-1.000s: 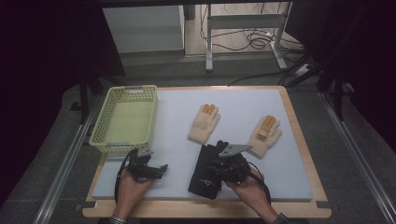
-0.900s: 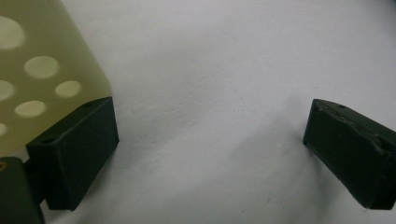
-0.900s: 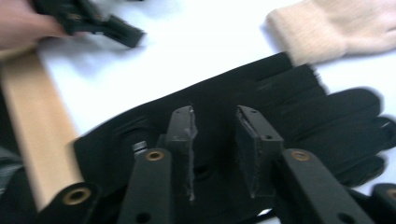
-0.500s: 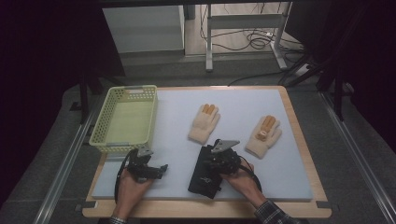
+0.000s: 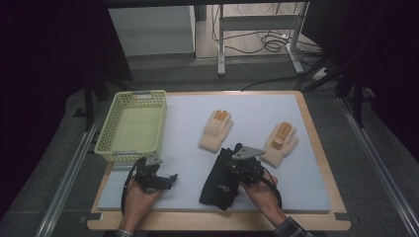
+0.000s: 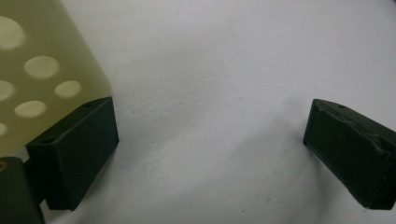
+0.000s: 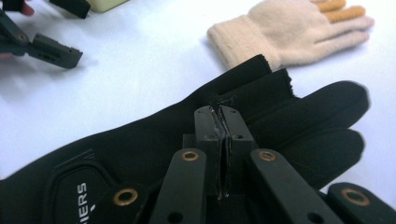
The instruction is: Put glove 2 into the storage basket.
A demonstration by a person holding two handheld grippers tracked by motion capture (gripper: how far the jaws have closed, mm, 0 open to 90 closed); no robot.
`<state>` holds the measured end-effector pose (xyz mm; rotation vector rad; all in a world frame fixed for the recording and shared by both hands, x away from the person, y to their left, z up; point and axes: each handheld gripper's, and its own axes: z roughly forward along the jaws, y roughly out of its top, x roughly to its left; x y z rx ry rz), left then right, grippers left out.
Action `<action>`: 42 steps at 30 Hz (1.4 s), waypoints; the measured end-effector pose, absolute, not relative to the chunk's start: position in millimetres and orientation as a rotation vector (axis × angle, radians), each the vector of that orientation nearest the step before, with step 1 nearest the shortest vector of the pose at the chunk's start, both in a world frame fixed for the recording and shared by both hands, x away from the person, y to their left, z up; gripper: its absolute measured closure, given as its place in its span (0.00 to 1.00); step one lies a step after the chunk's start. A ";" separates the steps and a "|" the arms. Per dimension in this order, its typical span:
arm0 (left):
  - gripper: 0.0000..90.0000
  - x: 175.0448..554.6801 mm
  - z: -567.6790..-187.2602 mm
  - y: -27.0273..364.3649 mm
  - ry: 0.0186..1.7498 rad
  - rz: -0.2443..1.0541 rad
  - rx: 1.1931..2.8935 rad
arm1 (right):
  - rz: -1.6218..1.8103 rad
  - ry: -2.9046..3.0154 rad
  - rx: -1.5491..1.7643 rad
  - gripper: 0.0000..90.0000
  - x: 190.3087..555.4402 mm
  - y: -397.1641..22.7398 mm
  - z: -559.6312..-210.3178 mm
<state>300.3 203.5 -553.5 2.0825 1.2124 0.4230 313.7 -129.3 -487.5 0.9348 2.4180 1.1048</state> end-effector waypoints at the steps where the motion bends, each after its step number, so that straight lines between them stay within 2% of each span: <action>1: 0.04 300.5 -553.4 203.7 1.210 0.424 2.084 | 1.111 2.415 0.958 0.96 314.2 -130.8 -487.3; 8: 0.04 300.5 -553.4 203.7 1.209 0.424 2.085 | 1.135 2.438 1.013 0.94 319.2 -121.6 -498.8; 12: 0.04 300.5 -553.4 203.8 1.210 0.424 2.085 | 1.169 2.460 0.991 0.79 320.4 -122.3 -497.8; 18: 0.04 300.4 -553.5 203.5 1.211 0.424 2.082 | 1.241 2.582 0.885 0.73 300.3 -122.9 -487.8; 24: 0.04 300.4 -553.4 203.7 1.210 0.425 2.085 | 1.245 2.713 0.780 0.52 287.3 -108.1 -501.5; 26: 0.04 300.4 -553.4 203.6 1.210 0.424 2.084 | 1.203 2.746 0.724 0.49 286.9 -101.9 -508.7; 27: 0.04 300.3 -553.4 203.5 1.212 0.423 2.082 | 1.171 2.748 0.687 0.50 285.8 -99.4 -512.2; 33: 0.04 300.3 -553.5 203.5 1.213 0.423 2.082 | 1.054 2.693 0.587 0.74 274.9 -90.9 -514.3; 39: 0.04 300.5 -553.4 203.7 1.210 0.424 2.084 | 1.156 2.677 0.653 0.77 278.3 -89.8 -502.2; 40: 0.04 300.4 -553.4 203.6 1.210 0.424 2.084 | 1.175 2.670 0.663 0.97 279.6 -89.0 -499.7; 42: 0.04 300.5 -553.5 203.7 1.209 0.424 2.084 | 1.217 2.689 0.665 0.91 281.9 -87.0 -497.8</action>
